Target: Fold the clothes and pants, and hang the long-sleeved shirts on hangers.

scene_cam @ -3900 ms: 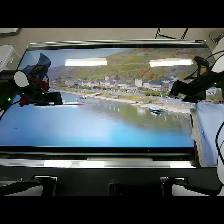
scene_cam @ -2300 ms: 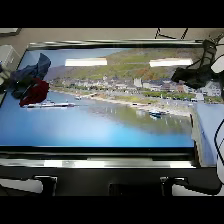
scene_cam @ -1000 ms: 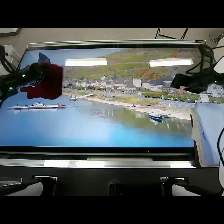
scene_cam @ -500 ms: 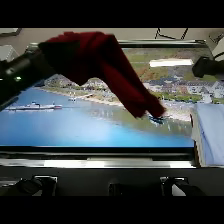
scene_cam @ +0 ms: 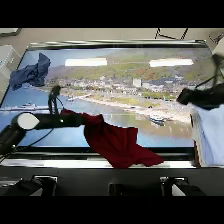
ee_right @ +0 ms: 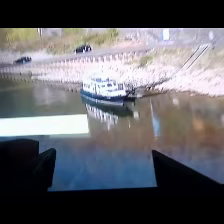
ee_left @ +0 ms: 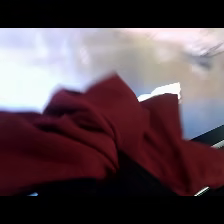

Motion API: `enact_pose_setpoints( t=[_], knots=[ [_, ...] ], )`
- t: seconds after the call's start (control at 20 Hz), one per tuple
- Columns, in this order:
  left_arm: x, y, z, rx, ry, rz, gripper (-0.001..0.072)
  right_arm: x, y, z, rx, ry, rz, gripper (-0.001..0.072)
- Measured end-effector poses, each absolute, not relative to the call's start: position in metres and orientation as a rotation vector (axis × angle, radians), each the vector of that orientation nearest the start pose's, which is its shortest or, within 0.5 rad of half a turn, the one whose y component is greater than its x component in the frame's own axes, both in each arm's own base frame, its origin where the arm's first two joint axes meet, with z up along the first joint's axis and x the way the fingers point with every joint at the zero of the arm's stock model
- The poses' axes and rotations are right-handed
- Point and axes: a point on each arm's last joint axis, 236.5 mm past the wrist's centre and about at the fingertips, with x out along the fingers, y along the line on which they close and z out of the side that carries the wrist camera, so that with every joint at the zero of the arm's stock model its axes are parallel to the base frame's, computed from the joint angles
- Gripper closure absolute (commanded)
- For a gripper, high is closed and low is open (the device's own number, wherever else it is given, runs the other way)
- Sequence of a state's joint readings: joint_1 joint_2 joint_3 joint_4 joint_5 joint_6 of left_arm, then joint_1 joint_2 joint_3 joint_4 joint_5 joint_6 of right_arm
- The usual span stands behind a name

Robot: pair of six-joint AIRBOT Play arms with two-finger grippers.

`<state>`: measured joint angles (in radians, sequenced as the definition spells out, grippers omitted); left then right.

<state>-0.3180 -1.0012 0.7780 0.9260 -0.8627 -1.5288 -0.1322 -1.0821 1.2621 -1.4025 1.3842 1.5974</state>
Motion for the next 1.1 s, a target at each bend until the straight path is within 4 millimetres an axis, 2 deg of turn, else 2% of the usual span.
enact_pose_setpoints(
  t=[0.05, 0.1, 0.2, 0.35, 0.5, 0.75, 0.85, 0.9, 0.95, 1.05, 1.1],
  knots=[
    [0.293, -0.206, 0.007, -0.446, 1.185, -0.481, 0.0672, 0.335, 0.001, 0.074, 0.262, 1.27, 0.012, 0.0022],
    [0.287, -0.201, -0.005, -0.457, 1.218, -0.459, 0.0671, 0.322, 0.011, 0.046, 0.303, 1.352, 0.032, -0.0004],
    [0.279, -0.191, -0.02, -0.456, 1.268, -0.439, 0.0671, 0.293, 0.027, 0.0, 0.358, 1.498, 0.078, -0.0007],
    [0.27, -0.179, -0.031, -0.453, 1.32, -0.426, 0.0671, 0.247, 0.042, -0.048, 0.41, 1.679, 0.113, -0.0008],
    [0.268, -0.172, -0.036, -0.446, 1.337, -0.417, 0.0672, 0.21, 0.05, -0.077, 0.428, 1.806, 0.138, -0.0008],
    [0.269, -0.168, -0.038, -0.442, 1.332, -0.408, 0.0671, 0.182, 0.057, -0.099, 0.449, 1.933, 0.176, -0.0006],
    [0.27, -0.168, -0.038, -0.44, 1.33, -0.407, 0.0671, 0.172, 0.065, -0.102, 0.486, 1.995, 0.205, 0.0009],
    [0.27, -0.168, -0.038, -0.44, 1.33, -0.407, 0.0671, 0.169, 0.07, -0.103, 0.511, 2.018, 0.223, 0.0044],
    [0.27, -0.168, -0.038, -0.441, 1.329, -0.406, 0.0671, 0.167, 0.075, -0.103, 0.538, 2.036, 0.246, 0.0168],
    [0.27, -0.168, -0.038, -0.44, 1.329, -0.407, 0.0671, 0.171, 0.083, -0.108, 0.569, 2.026, 0.28, 0.0663],
    [0.27, -0.168, -0.038, -0.439, 1.328, -0.407, 0.0672, 0.178, 0.088, -0.11, 0.593, 1.998, 0.289, 0.0677]
  ],
)
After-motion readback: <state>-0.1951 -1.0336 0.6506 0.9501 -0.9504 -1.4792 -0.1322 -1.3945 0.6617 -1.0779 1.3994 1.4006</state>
